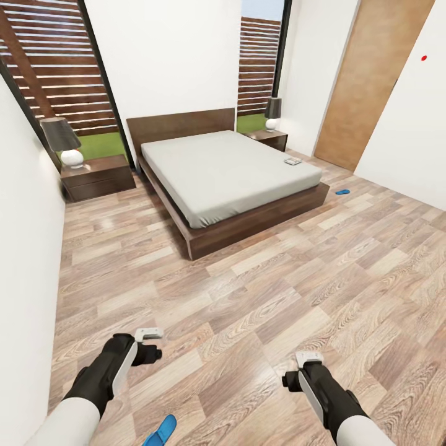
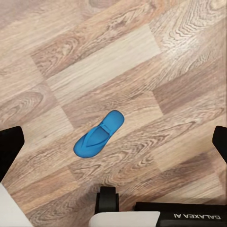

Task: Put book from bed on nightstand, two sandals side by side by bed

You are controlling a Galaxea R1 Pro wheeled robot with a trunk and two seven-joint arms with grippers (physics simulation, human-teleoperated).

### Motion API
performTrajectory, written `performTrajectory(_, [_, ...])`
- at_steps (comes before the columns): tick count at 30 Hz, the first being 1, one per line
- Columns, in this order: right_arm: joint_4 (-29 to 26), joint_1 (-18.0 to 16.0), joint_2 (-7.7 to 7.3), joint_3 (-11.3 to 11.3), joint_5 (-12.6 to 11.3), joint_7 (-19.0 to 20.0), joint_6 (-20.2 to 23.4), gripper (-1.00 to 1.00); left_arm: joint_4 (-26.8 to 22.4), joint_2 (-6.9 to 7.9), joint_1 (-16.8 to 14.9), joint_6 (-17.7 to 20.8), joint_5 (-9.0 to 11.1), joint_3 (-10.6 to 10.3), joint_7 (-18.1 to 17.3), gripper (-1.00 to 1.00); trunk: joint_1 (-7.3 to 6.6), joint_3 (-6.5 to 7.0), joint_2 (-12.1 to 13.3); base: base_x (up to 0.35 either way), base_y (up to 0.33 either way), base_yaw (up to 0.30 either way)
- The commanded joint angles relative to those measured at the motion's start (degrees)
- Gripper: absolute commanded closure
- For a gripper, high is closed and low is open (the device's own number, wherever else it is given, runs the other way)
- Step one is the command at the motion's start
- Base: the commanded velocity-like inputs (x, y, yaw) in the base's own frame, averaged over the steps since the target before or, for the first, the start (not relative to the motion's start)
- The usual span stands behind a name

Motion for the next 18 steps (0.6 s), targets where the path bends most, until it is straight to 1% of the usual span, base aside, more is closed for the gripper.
performTrajectory(1, [0.2, 0.0, 0.00, 0.1, 0.1, -0.2, 0.3, -1.00, -0.4, 0.05, 0.0, 0.6, 0.4, 0.0, 0.1, -1.00, 0.00, -0.05, 0.0, 0.000, 0.000, 0.000])
performTrajectory(8, [0.9, 0.0, 0.00, 0.1, 0.1, -0.3, 0.2, -1.00, -2.4, 0.11, 0.0, 2.8, 0.5, 0.1, 0.1, -1.00, 0.00, -0.05, 0.0, 0.000, 0.000, 0.000])
performTrajectory(15, [0.9, 0.0, 0.00, 0.1, 0.1, -0.3, 0.2, -1.00, -2.5, 0.11, 0.0, 2.9, 0.5, 0.0, 0.1, -1.00, 0.00, -0.05, 0.0, 0.000, 0.000, 0.000])
performTrajectory(18, [0.9, 0.0, 0.00, 0.1, 0.1, -0.3, 0.2, -1.00, -2.5, 0.11, 0.0, 2.9, 0.6, 0.0, 0.1, -1.00, 0.66, -0.59, -1.2, 0.000, 0.000, 0.000])
